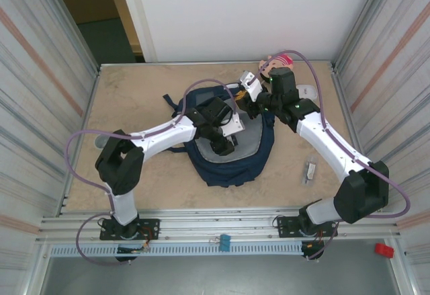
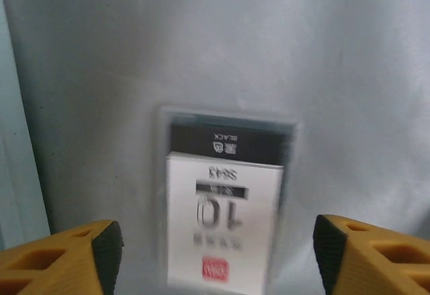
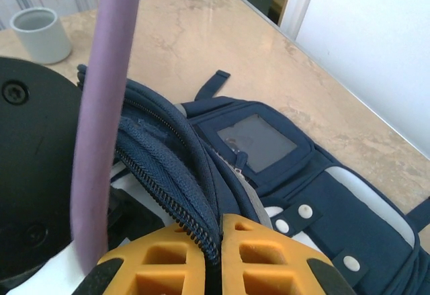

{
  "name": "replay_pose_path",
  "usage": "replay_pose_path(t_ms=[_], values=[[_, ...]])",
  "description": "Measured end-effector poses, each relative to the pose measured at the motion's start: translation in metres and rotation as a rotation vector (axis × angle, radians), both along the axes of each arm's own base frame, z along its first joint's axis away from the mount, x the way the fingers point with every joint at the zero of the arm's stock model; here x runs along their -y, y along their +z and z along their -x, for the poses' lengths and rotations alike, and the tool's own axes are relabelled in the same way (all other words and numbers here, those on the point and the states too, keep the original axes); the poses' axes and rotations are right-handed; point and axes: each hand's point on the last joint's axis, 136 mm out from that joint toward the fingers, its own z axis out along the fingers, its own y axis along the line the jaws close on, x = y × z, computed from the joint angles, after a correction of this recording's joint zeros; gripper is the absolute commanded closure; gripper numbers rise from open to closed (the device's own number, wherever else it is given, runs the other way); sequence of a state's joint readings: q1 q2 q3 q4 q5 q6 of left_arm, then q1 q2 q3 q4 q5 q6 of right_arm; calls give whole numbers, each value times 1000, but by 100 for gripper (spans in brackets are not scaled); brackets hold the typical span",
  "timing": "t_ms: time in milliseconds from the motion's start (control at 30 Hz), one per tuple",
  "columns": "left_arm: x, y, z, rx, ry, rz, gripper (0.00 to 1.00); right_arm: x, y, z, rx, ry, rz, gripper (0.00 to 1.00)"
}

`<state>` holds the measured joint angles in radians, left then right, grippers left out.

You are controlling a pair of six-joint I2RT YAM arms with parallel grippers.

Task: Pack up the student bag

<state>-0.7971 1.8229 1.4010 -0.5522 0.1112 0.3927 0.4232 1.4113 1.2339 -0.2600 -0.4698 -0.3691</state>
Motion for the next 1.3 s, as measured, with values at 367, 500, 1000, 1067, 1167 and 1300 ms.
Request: replay_pose_path(t_ms=[367, 500, 1000, 1067, 1167, 1300], values=[[-36, 122, 46, 107, 34, 338, 13, 1, 7, 17, 12, 41, -16, 100], [-84, 146, 52, 149, 96, 472, 17, 4, -9, 37, 22, 101, 11, 100], [-152, 57, -2, 94, -2, 359, 13, 17, -82, 139, 80, 348, 456, 34], [-154, 45, -10, 89, -51, 321, 13, 16, -83, 154, 123, 367, 539, 31], [-156, 35, -21, 99, -117, 275, 13, 14, -80, 167, 198, 368, 617, 29], [-154, 32, -32, 133, -196, 237, 13, -6, -90, 176, 248, 392, 642, 28]])
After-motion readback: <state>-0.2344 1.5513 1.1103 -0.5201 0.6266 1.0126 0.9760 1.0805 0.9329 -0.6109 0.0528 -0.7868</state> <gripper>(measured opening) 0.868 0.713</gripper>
